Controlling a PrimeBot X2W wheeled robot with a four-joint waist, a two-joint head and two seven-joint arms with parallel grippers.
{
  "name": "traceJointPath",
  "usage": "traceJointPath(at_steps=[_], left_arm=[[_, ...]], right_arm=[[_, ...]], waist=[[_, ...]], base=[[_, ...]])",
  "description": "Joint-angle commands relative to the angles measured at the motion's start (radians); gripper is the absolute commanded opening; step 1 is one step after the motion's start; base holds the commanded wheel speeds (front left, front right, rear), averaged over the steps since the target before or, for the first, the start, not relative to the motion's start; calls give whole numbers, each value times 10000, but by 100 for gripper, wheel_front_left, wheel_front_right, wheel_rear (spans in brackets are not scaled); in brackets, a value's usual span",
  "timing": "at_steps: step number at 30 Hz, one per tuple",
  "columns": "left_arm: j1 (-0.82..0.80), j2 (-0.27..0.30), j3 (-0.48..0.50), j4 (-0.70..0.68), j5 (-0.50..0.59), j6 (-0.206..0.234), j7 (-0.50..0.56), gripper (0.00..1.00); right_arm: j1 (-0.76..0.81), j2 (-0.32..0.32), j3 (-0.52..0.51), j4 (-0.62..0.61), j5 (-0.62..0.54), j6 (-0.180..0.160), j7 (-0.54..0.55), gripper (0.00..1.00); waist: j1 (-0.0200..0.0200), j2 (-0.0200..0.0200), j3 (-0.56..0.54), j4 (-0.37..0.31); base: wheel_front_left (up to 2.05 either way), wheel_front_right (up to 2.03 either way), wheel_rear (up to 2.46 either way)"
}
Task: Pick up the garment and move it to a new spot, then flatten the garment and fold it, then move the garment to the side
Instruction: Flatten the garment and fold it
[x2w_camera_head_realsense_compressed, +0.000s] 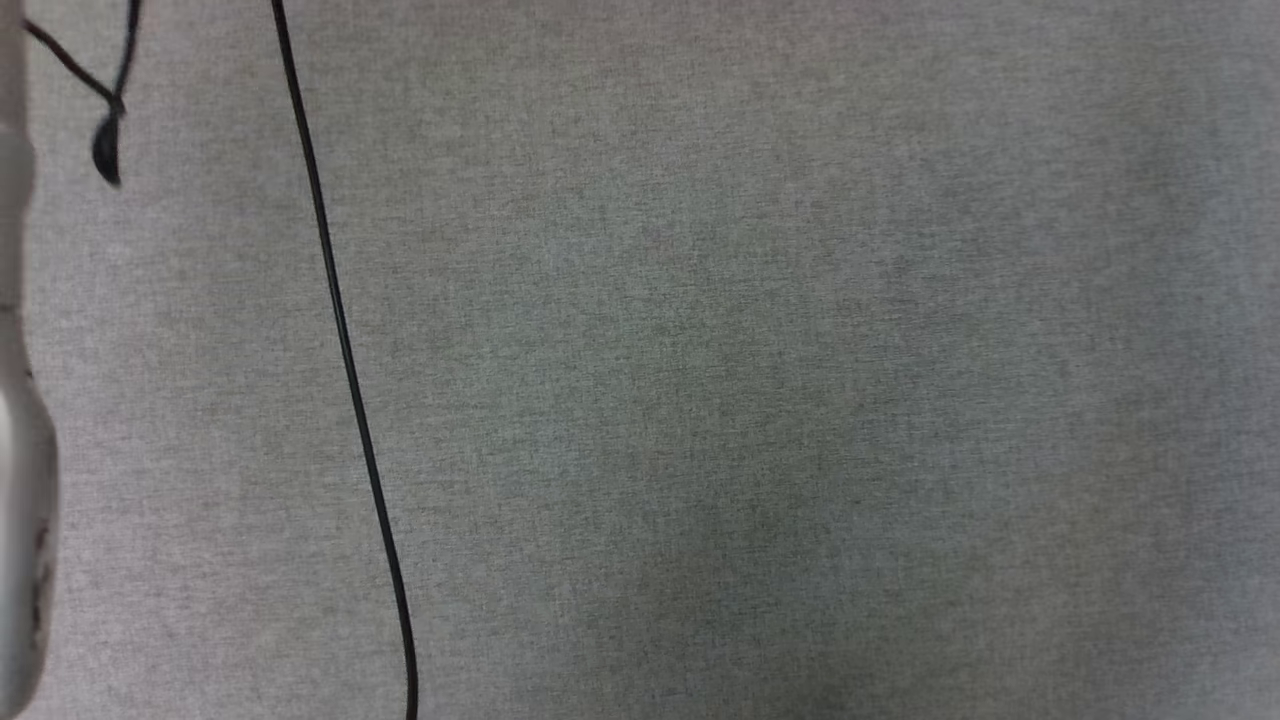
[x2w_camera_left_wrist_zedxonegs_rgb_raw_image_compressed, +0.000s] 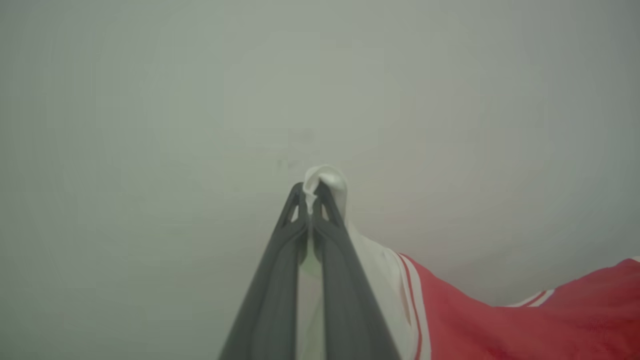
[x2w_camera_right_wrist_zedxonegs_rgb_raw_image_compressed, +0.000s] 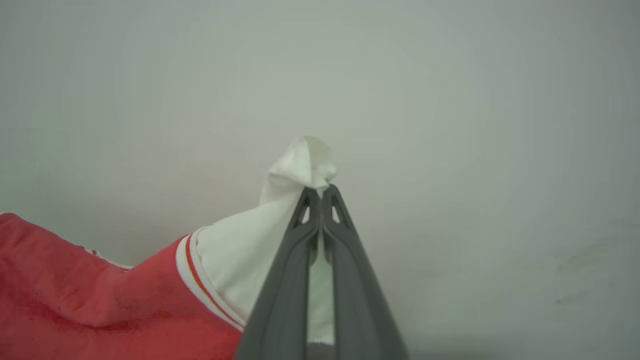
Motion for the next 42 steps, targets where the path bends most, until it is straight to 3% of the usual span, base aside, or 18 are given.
traceJointPath(at_steps=[1, 7, 13, 24, 35, 39, 42], left_arm=[[266, -94, 10, 247, -124, -135, -96, 0], [1374, -511, -60, 1194, -441, -555, -316, 0], [3185, -869, -29, 1707, -720, -857, -605, 0], [6934, -1182, 591, 723, -797, -989, -703, 0], [10797, -1036, 1111, -1064, -314, -512, -700, 0], [12019, -952, 1176, -1758, -334, -265, -694, 0], [13486, -682, 1201, -2815, -336, 158, -465, 0]], right_arm=[[268, 66, 137, 251, 116, -10, -156, 0], [1355, 161, 693, 1034, 713, -10, -577, 0], [3424, 122, 1353, 1172, 1536, -9, -924, 0], [7203, -300, 2201, 440, 2831, -9, -1076, 0], [10884, -537, 1903, -993, 3338, -9, -886, 0], [12184, -534, 1471, -1762, 3272, -9, -669, 0], [13932, -288, 701, -3012, 3015, -9, -308, 0]], waist=[[-3, 0, 54, 49], [-3, 0, -236, 180], [-3, 0, -1048, 309], [-3, 0, -2746, 522], [-3, 0, -4372, 634], [-3, 0, -4822, 649], [-3, 0, -5326, 678]], base=[[0, 0, 0], [0, 0, 0], [0, 0, 0], [0, 0, 0], [0, 0, 0], [0, 0, 0], [0, 0, 0]])
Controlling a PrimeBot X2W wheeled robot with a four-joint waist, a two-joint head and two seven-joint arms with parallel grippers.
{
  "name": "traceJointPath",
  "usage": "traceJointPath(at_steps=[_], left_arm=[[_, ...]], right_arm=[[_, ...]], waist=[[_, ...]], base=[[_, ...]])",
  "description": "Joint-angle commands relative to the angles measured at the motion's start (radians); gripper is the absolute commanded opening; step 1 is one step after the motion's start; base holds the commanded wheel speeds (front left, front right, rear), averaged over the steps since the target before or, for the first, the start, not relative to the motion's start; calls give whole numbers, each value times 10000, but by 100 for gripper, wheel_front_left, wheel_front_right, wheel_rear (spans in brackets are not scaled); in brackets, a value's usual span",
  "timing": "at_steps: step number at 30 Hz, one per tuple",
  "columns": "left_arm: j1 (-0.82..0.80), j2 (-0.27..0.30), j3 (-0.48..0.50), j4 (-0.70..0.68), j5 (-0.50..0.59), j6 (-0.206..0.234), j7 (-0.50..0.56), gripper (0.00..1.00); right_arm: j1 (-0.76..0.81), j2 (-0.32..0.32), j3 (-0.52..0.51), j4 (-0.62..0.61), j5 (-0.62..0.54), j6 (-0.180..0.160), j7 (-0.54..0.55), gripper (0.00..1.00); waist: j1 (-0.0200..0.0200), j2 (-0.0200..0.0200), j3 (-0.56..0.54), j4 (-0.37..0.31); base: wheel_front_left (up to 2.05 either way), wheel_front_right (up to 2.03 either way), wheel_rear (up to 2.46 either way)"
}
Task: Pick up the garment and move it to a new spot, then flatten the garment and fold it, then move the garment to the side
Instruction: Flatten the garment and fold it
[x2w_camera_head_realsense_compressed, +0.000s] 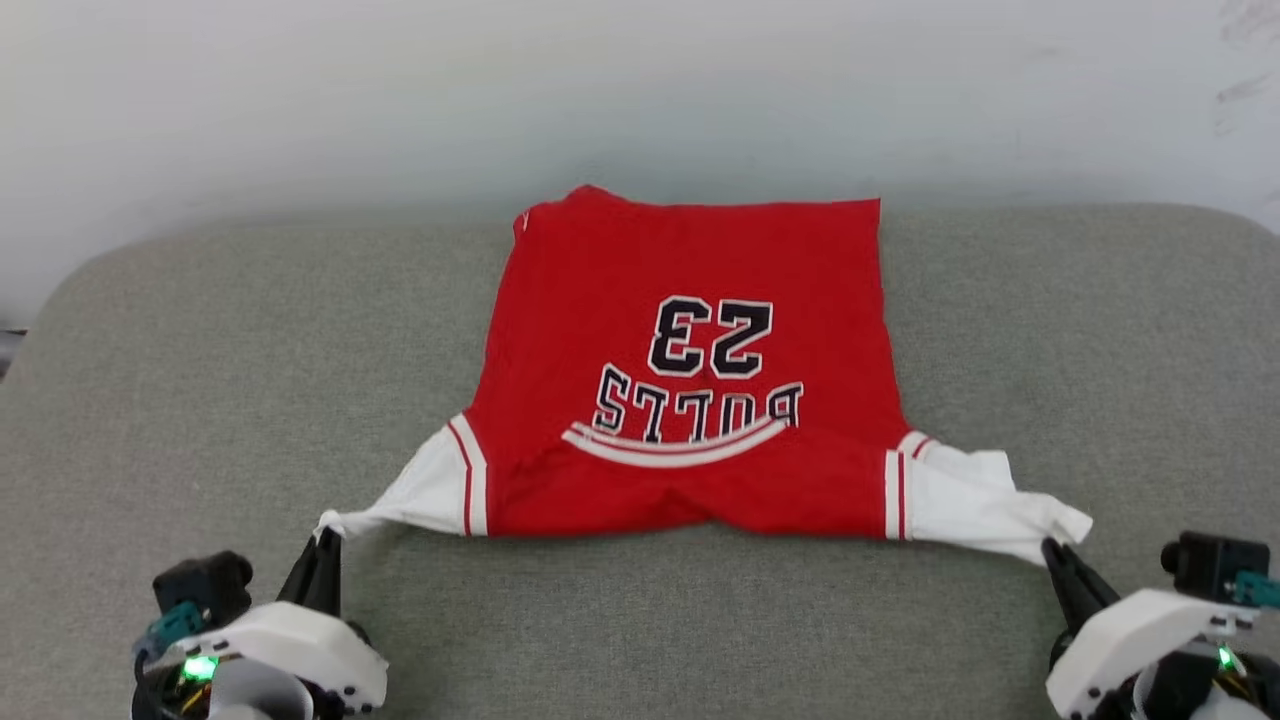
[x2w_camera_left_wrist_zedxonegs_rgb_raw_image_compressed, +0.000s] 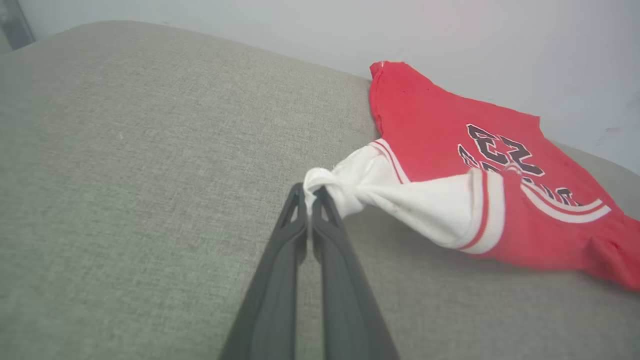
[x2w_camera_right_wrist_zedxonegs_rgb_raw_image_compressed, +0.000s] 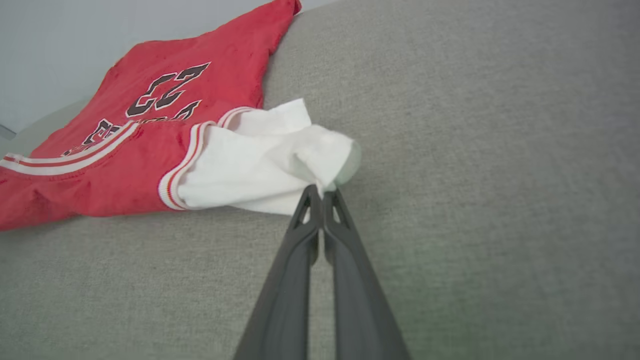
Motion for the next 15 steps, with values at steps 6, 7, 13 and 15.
traceJointPath(at_steps=[6, 7, 13, 15], left_arm=[[1956, 161, 41, -1571, -117, 681, 500, 0], [2233, 183, 25, -1848, -131, 795, 616, 0], [3170, 423, 20, -2986, -208, 1099, 1097, 0], [3280, 512, -61, -3253, -82, 1147, 1183, 0]], right_arm=[[2224, 728, -1105, -1718, -569, -9, 692, 0], [2523, 840, -1265, -2022, -684, -9, 782, 0], [3873, 1381, -1737, -3123, -1222, -9, 1252, 0], [4080, 1488, -1741, -3379, -1396, -9, 1298, 0]], waist=[[3, -1, -616, 128], [3, -1, -650, 154], [3, -1, -641, 329], [3, -1, -616, 372]], base=[[0, 0, 0], [0, 0, 0], [0, 0, 0], [0, 0, 0]])
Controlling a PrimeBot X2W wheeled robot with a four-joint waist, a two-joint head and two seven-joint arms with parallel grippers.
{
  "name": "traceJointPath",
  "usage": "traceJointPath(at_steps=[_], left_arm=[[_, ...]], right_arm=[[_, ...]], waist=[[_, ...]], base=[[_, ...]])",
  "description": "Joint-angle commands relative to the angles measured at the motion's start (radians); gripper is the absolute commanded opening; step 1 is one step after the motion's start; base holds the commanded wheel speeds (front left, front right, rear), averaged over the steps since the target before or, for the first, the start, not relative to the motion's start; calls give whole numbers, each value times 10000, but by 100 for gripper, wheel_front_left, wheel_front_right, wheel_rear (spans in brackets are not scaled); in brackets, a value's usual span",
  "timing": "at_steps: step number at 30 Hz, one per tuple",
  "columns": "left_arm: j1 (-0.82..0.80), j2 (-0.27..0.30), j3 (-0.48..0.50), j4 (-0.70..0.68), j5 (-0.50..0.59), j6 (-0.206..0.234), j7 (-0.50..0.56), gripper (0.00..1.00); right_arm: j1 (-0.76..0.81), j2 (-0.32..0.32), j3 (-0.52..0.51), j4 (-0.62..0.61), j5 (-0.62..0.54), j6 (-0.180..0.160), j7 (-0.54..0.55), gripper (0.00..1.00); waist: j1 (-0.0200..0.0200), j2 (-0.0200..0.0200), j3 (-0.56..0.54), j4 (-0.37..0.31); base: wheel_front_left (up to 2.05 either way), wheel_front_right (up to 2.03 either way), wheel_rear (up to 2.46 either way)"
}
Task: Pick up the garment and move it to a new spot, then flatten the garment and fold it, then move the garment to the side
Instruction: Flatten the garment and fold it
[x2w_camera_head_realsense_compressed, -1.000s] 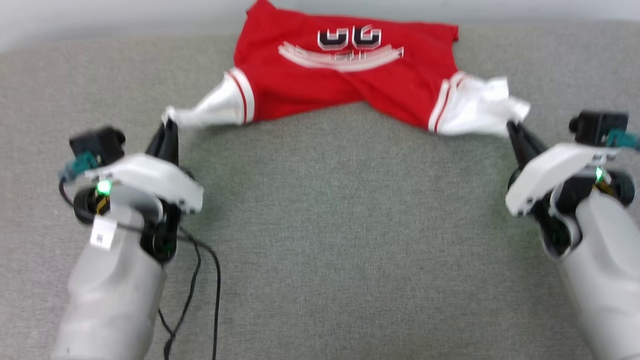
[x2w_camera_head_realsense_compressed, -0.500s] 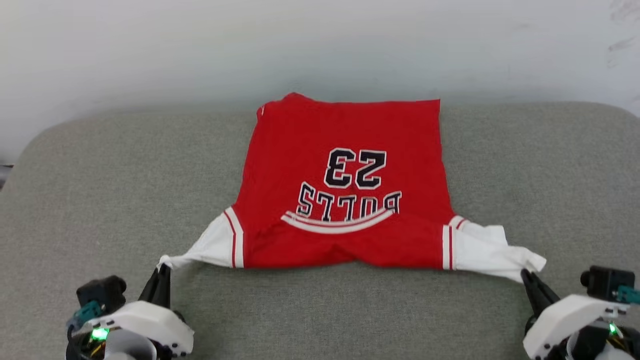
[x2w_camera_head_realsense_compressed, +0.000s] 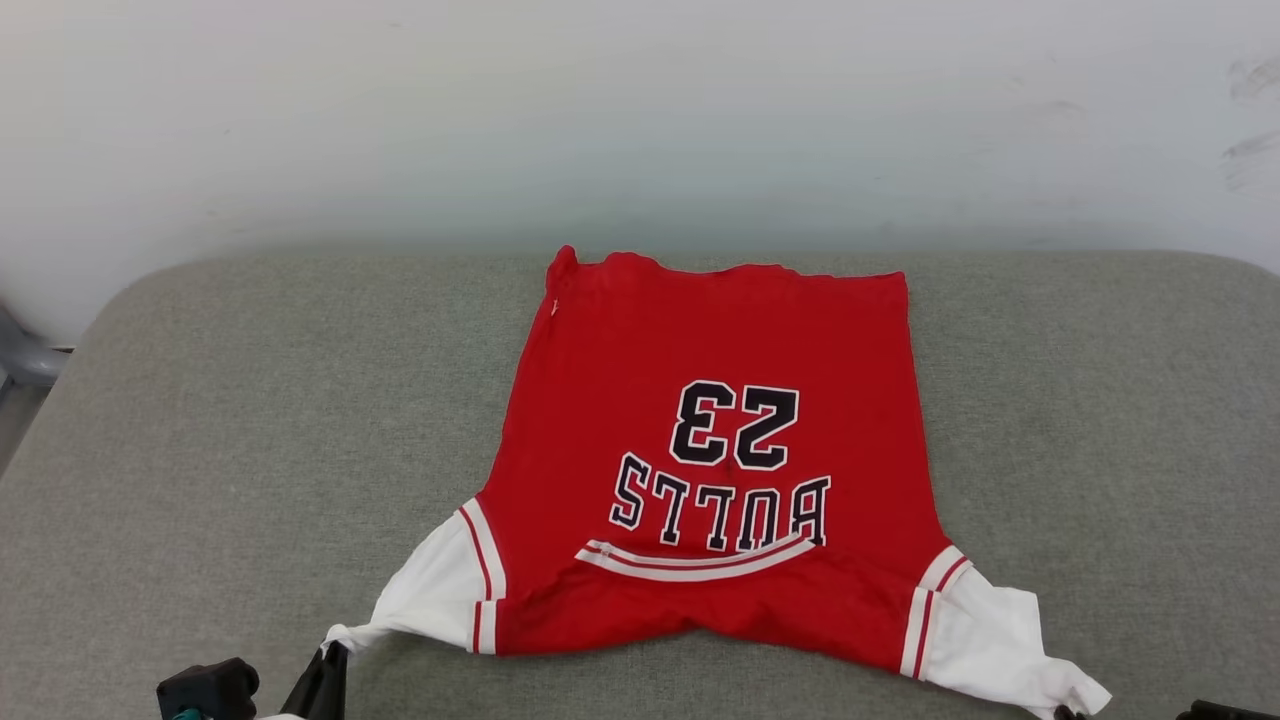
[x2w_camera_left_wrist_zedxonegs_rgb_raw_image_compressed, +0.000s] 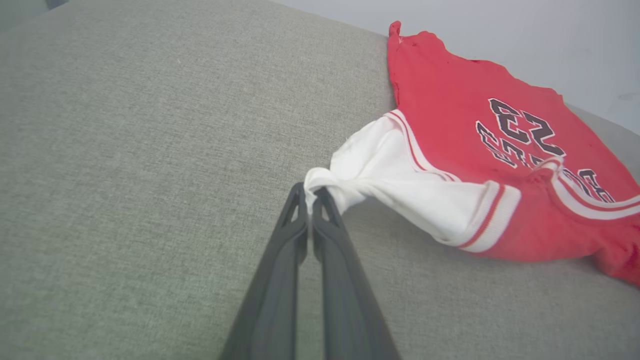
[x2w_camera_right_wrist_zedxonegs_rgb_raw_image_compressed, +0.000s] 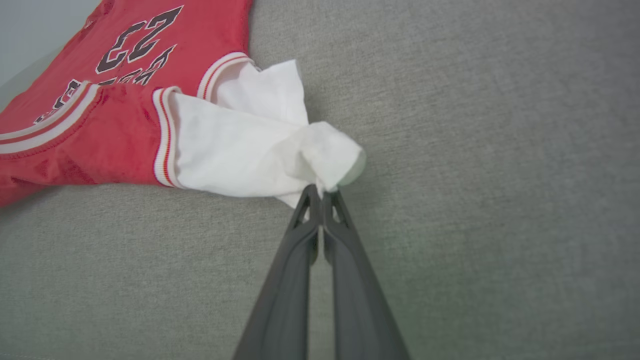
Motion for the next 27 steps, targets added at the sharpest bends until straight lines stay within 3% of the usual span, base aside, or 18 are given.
traceJointPath(at_steps=[1, 2, 3, 4, 11, 17, 22, 27], left_arm=[[127, 65, -33, -170, 107, 71, 62, 0], [130, 93, -66, -278, 146, 86, 99, 0], [107, 121, -107, -386, 173, 102, 143, 0], [68, 118, -173, -519, 238, 128, 152, 0], [-260, 39, -404, -1347, 480, 274, 175, 0], [-851, -85, -589, -2104, 742, 297, 45, 0], [-1508, -348, -875, -2442, 899, 147, -165, 0], [-2065, -673, -1197, -2712, 1065, 19, -448, 0]], right_arm=[[133, 65, 18, -138, -154, -11, 38, 11], [157, 91, 38, -206, -168, -11, 26, 33], [112, 116, 61, -251, -145, -11, 11, 76], [43, 141, 124, -295, -133, -9, 17, 100], [-1266, 116, 114, -696, -121, -9, -573, 100], [-3957, -393, -376, 230, -151, -9, -367, 100], [-6353, -1253, -495, 1856, -61, -9, 529, 100], [-8555, -2118, -810, 3530, -268, -9, 2250, 100]], waist=[[2, -1, 41, 39], [2, -1, 82, 59], [2, -1, 124, 75], [2, -1, 177, 106], [2, -1, 724, 351], [2, -1, 1706, 735], [2, -1, 2566, 1388], [2, -1, 3307, 2058]], base=[[0, 0, 0], [0, 0, 0], [0, 0, 0], [0, 0, 0], [0, 0, 0], [0, 0, 0], [0, 0, 0], [0, 0, 0]])
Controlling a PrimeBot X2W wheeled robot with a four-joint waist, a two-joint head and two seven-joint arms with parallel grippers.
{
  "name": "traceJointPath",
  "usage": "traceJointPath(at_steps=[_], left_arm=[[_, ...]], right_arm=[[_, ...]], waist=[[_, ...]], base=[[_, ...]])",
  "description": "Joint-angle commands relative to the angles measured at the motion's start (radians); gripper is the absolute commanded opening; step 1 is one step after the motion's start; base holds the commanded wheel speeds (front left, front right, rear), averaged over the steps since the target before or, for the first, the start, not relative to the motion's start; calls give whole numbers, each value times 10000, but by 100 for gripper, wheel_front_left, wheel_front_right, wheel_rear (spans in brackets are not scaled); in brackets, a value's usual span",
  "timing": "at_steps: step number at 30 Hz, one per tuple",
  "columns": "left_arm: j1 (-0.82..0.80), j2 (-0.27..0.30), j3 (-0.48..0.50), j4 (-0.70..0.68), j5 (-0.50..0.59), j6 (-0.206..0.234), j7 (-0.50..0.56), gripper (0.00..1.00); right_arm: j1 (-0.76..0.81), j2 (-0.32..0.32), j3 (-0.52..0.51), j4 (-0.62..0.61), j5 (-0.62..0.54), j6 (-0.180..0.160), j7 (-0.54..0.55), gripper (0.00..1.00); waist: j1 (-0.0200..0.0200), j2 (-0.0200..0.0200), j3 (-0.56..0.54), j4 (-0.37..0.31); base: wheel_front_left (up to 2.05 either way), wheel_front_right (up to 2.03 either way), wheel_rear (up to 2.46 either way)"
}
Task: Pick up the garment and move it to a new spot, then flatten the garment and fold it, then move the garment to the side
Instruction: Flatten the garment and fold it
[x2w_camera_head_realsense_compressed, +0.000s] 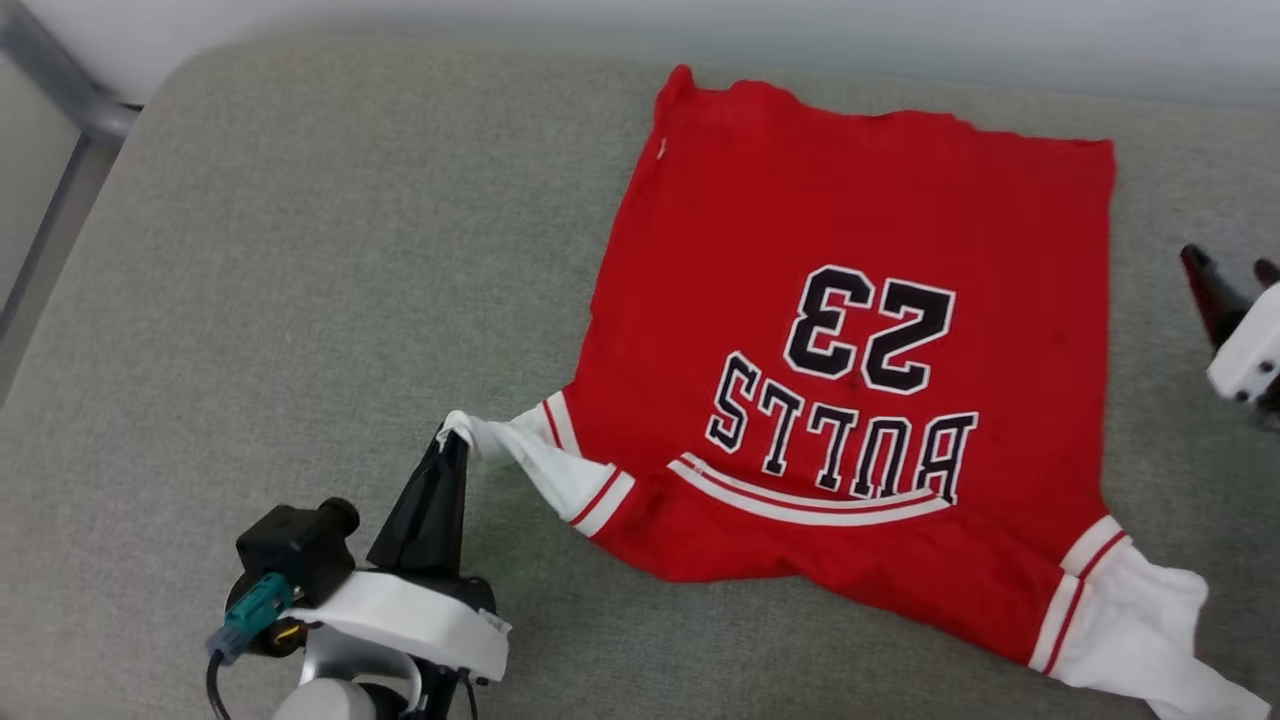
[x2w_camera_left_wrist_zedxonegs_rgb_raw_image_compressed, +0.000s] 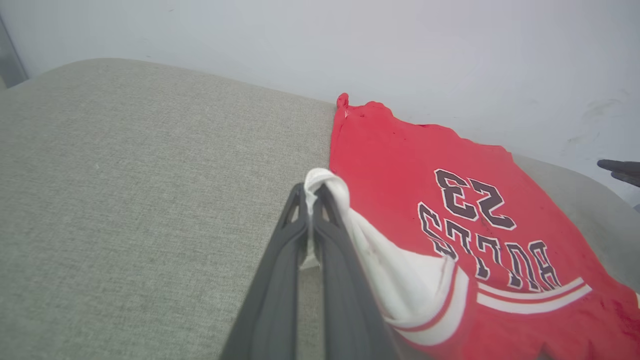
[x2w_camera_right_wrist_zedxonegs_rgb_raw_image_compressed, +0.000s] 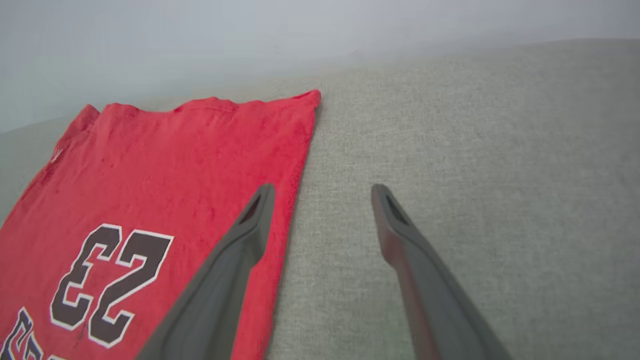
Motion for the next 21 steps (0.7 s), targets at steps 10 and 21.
traceJointPath(at_steps=[10, 21], left_arm=[[-1034, -479, -505, -567, 330, -336, -436, 0], [-1645, -901, -734, -604, 361, -609, -755, 0]], right_arm=[[-3493, -966, -707, 1859, -1372, -7, 2997, 100], [-4993, -889, -1564, 2290, -3072, -7, 3965, 100]], waist=[[-3, 0, 1816, 1474], [-3, 0, 2923, 1992]], base=[[0, 0, 0], [0, 0, 0]])
